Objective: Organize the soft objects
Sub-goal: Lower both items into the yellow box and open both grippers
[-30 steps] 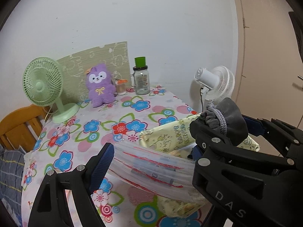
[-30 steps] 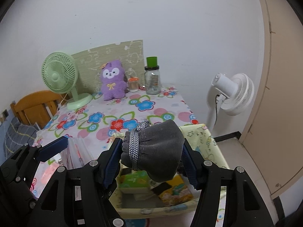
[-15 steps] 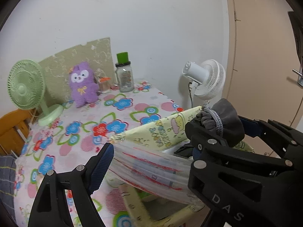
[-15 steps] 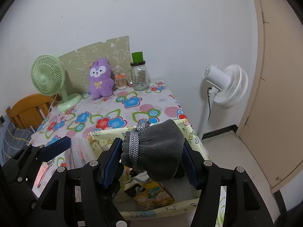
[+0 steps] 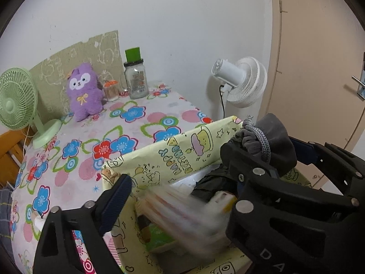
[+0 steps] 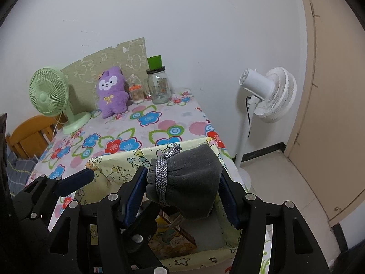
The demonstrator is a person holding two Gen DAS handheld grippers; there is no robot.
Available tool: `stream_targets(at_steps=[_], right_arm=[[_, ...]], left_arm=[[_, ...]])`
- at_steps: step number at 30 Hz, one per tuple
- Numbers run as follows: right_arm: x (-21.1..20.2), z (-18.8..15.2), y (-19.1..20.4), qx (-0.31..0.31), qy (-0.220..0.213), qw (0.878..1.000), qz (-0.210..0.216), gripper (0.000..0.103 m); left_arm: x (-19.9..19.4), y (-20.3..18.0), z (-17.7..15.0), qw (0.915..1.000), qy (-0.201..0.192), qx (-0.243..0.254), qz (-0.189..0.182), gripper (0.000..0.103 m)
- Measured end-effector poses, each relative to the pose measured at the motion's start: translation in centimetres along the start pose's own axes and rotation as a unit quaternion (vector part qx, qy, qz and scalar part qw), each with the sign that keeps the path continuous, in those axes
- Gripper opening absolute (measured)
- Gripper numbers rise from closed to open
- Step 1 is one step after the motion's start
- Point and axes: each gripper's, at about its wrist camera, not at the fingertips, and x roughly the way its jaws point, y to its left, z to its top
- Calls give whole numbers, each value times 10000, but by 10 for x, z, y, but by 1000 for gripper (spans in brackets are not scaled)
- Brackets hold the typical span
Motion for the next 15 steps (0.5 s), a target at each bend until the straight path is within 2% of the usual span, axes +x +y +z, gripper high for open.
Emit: stream_targets(at_steps=[4,13,15], right_arm=[[2,0,0,14,31,10000,37,64],[2,1,5,18,73,9999,109,65],[2,1,8,-6,84,9999,98,69]], left_arm=[[-2,-1,-1,10000,-36,46,67,102],[-7,1,-3,9998,-85,119,122,103],[-9,3,-4,9998,-100,115,144,103]])
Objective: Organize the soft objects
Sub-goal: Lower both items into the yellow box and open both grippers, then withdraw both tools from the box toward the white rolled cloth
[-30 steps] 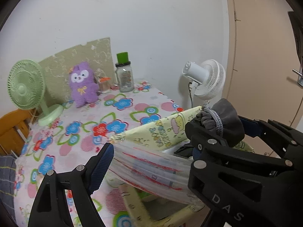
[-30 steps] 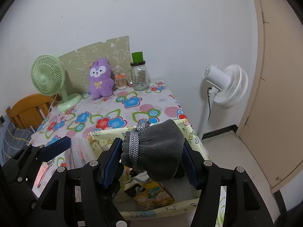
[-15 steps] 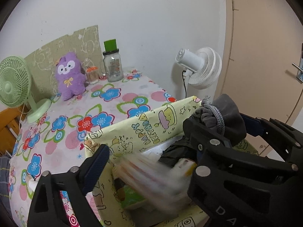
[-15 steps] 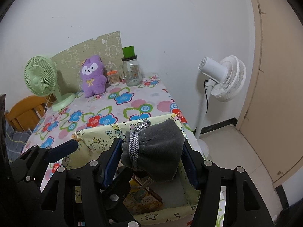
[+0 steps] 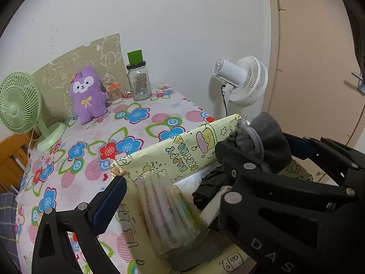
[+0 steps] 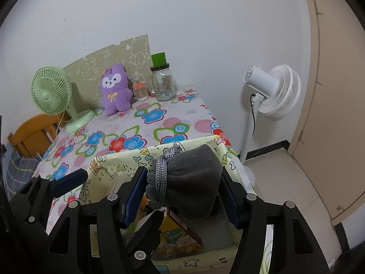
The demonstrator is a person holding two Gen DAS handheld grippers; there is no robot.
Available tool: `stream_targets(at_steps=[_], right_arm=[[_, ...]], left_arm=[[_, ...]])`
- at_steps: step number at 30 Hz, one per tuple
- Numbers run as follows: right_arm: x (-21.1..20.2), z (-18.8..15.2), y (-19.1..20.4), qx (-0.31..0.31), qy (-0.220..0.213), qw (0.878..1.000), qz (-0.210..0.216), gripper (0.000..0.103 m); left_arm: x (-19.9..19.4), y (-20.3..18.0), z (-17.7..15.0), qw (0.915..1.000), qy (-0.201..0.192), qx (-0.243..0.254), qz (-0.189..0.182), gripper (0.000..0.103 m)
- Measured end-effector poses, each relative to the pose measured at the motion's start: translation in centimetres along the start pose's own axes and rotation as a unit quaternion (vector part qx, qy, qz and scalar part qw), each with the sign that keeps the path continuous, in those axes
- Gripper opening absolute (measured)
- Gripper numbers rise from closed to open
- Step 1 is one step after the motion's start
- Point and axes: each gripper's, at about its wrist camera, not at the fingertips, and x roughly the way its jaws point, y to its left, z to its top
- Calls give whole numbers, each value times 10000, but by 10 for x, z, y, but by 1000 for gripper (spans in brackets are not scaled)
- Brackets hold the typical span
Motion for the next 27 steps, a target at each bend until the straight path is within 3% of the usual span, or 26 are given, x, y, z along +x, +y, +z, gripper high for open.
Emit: stream_targets(at_steps=[3,8,27], right_arm=[[-3,-1,4,-26,-48,10000,5,83],[-11,-1,14,-67,-142,9999,39,89],[-45,-6,58,-338,-476,9983,-2,93]], left_arm=[[-4,6,0,9999,-35,-70,108,103],[-13,15,-2,9997,-74,-179,129,103],[-59,41,-17,9982,-411,-277,339,103]])
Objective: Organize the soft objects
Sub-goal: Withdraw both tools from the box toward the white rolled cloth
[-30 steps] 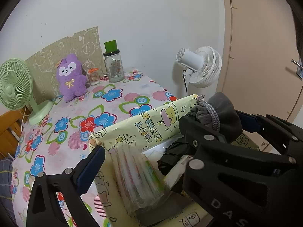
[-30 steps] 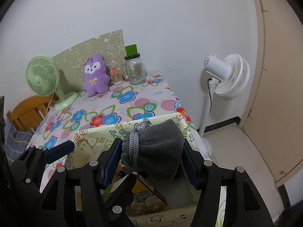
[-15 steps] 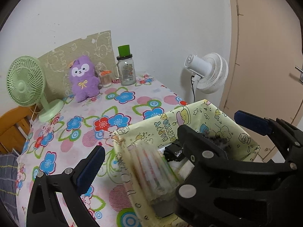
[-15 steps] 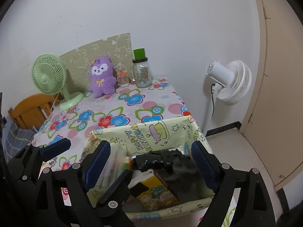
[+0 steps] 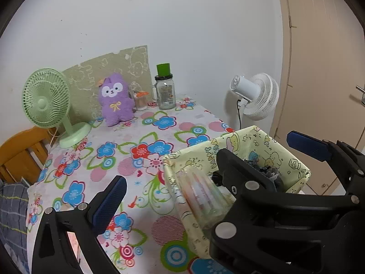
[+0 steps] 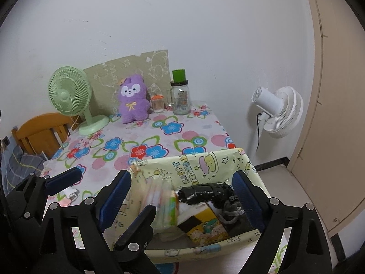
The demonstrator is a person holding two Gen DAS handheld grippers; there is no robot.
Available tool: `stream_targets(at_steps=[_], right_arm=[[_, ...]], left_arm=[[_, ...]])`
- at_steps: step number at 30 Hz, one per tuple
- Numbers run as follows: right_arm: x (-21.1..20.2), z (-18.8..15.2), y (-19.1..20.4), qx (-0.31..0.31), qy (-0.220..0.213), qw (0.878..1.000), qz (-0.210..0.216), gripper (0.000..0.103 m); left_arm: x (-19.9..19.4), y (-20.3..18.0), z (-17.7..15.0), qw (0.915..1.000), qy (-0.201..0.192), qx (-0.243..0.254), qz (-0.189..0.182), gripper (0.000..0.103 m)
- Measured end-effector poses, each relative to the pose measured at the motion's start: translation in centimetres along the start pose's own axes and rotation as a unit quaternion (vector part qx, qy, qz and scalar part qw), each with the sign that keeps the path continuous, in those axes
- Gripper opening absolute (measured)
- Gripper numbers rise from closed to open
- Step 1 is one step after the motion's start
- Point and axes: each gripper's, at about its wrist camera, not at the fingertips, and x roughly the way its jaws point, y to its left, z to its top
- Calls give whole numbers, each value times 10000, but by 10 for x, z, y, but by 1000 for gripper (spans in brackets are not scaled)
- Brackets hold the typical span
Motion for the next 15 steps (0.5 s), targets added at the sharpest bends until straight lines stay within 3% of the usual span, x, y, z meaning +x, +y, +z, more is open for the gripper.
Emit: stream_targets(at_steps=[15], right_arm=[[-15,-2,43,-244,-134,9996,2,94]], left_arm=[[-21,33,-12,9997,-82,-103,198,103]])
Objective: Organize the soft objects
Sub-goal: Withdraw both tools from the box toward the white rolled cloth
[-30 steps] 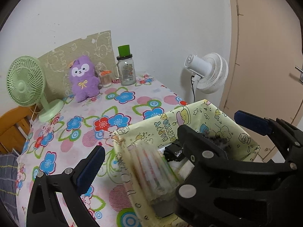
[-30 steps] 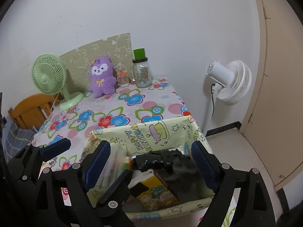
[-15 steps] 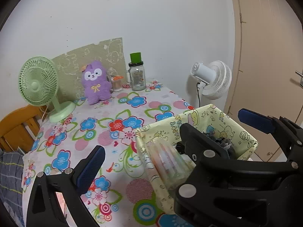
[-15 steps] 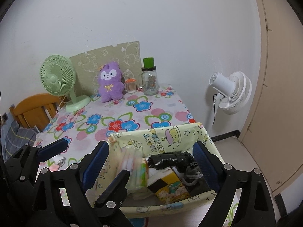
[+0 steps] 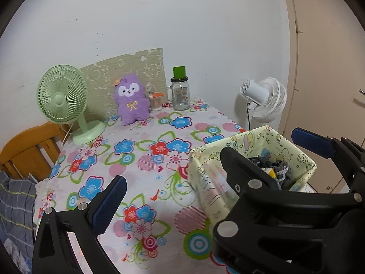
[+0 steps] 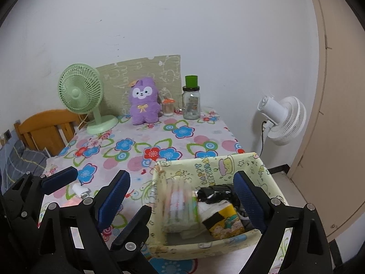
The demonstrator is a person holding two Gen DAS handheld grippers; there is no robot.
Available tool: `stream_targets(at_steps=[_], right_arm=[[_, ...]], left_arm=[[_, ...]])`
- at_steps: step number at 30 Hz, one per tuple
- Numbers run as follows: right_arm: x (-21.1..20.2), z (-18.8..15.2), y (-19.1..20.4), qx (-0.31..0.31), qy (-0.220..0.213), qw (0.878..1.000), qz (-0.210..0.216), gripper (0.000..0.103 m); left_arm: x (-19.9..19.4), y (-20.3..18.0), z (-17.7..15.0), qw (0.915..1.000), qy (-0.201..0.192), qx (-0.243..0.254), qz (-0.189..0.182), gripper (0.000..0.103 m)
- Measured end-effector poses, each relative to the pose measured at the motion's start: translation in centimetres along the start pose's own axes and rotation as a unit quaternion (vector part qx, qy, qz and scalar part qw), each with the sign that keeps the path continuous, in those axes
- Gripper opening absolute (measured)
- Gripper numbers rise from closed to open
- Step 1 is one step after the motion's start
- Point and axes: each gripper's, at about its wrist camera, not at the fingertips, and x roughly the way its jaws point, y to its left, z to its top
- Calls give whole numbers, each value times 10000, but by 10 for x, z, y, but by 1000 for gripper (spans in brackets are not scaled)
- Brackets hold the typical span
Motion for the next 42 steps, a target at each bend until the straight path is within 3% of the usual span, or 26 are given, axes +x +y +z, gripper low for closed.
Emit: stream_targets(at_steps=[26,42], right_arm=[[8,-6,76,-409,-9,9987,292,94],[37,-13,116,-579,256,9965,552,94]], left_arm=[[-11,69,-27,9986,57,-268,452,103],[2,110,-43,9964,253,-429,684,103]])
